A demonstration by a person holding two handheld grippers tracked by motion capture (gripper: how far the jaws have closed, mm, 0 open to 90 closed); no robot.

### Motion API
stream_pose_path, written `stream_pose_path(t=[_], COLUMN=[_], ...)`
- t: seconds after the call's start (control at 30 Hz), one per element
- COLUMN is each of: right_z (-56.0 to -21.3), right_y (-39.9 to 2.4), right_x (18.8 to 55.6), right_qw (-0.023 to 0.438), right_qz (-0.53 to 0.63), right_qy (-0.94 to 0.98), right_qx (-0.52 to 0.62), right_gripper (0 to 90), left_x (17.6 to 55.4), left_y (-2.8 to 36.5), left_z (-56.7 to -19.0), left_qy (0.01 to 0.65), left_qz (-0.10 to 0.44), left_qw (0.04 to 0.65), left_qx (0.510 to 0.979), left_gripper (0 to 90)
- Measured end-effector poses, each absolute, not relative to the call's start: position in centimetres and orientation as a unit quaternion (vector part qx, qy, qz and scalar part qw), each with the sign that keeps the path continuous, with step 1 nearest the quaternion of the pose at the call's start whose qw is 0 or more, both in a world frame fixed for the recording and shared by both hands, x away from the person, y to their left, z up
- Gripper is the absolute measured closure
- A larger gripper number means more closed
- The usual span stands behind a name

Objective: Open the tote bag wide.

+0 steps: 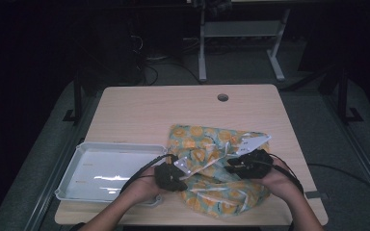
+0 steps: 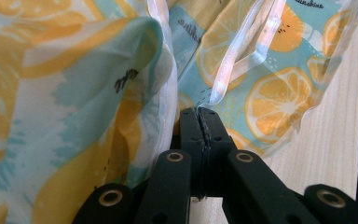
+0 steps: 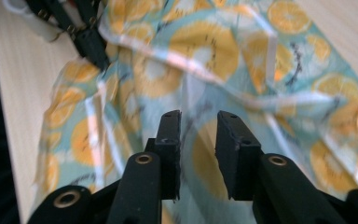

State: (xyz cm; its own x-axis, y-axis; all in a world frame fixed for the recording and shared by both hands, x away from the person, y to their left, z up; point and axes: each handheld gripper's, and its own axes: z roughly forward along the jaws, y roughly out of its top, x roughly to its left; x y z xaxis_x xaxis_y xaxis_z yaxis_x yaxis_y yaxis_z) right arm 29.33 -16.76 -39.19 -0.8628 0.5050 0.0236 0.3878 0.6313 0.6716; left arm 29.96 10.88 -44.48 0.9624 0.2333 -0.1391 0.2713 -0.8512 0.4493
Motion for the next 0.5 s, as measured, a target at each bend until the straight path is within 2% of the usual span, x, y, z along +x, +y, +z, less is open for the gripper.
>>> stream_pose_path(t=[0.27, 0.33, 0.4, 0.5], right_z=[-39.7, -40.0, -40.2, -40.4], right_y=[-14.8, -14.5, -14.3, -14.3], right_x=[30.5, 30.4, 30.4, 30.5], right_qw=[0.094, 0.096, 0.100, 0.099], right_qz=[0.337, 0.331, 0.327, 0.322], right_qy=[0.909, 0.911, 0.912, 0.912], right_qx=[0.227, 0.226, 0.228, 0.233], right_gripper=[58.4, 58.9, 65.0, 79.7], left_x=[30.0, 30.0, 30.0, 30.0], left_y=[10.9, 10.9, 10.9, 10.9], left_z=[-44.5, -44.5, -44.5, -44.5], left_qy=[0.131, 0.132, 0.132, 0.131], left_qz=[-0.041, -0.041, -0.042, -0.041], left_qw=[0.240, 0.240, 0.240, 0.240], left_qx=[0.961, 0.961, 0.961, 0.961], left_gripper=[89.3, 89.2, 89.2, 89.2])
